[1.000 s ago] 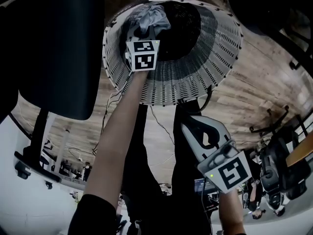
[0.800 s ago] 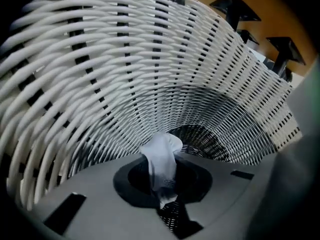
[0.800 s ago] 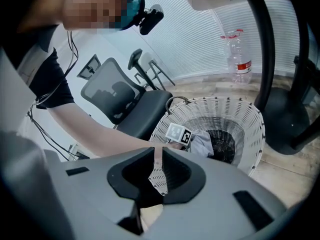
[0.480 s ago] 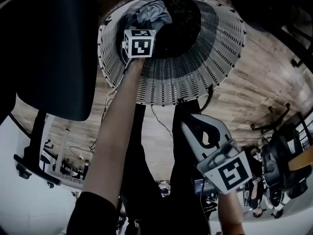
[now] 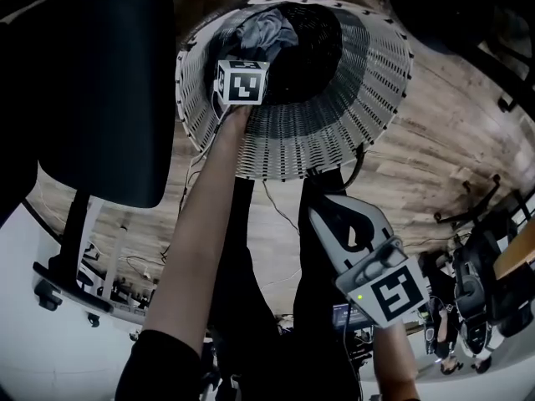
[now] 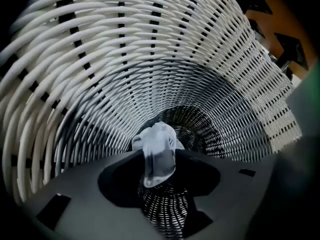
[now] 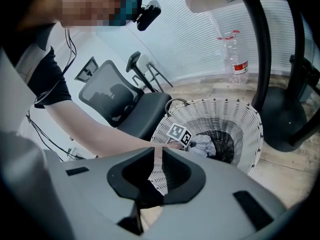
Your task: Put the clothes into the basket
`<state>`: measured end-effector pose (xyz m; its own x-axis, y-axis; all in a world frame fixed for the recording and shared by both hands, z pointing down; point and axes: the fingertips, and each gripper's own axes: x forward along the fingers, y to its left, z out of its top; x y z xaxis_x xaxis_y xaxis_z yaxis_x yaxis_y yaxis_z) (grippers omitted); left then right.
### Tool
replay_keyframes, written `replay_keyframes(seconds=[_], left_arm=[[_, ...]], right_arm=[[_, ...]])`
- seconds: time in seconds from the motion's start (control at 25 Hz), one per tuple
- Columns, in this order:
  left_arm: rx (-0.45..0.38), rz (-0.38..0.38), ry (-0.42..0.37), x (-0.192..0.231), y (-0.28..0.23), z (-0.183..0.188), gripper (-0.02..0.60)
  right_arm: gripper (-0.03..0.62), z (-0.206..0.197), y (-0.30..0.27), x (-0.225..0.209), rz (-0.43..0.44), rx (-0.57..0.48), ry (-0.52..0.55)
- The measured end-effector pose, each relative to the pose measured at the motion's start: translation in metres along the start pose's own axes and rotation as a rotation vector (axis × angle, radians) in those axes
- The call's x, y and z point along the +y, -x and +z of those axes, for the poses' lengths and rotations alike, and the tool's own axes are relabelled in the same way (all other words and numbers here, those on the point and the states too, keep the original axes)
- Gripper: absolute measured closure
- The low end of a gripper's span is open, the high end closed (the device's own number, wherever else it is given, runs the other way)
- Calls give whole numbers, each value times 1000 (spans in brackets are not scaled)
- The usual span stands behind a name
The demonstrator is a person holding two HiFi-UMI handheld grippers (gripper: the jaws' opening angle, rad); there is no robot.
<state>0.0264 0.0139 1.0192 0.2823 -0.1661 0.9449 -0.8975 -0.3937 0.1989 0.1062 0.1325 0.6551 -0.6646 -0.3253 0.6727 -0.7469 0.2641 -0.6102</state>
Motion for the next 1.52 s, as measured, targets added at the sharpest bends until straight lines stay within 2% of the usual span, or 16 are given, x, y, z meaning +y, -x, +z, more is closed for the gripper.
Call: replay_keyframes(seconds=[0.16, 0.52, 0.72, 0.92, 1.04, 1.2, 1.4, 1.52], left_arm=[[44, -35, -35, -12, 16, -5, 370], [47, -48, -55, -22, 60, 2, 362], [48, -44, -52, -31, 107, 1, 364], [49, -24, -100, -39, 163, -5, 367], [44, -29, -116, -45, 194, -6, 395], [40, -21, -146, -49, 234, -9, 434], [43, -8, -116, -56, 281, -7, 477], [25, -21, -125, -60, 311, 1, 512]], right_arm=[[536, 7, 8, 14, 6, -9, 9], [536, 25, 26, 37, 32, -30, 65], [536, 38, 53, 55, 40, -33, 143], [536, 49, 84, 73, 34, -40, 198], [536, 64, 101, 85, 15, -71, 205], [536, 70, 127, 100, 2, -58, 245], [536, 82, 162, 112, -41, -83, 273], [535, 92, 178, 123, -68, -104, 277]])
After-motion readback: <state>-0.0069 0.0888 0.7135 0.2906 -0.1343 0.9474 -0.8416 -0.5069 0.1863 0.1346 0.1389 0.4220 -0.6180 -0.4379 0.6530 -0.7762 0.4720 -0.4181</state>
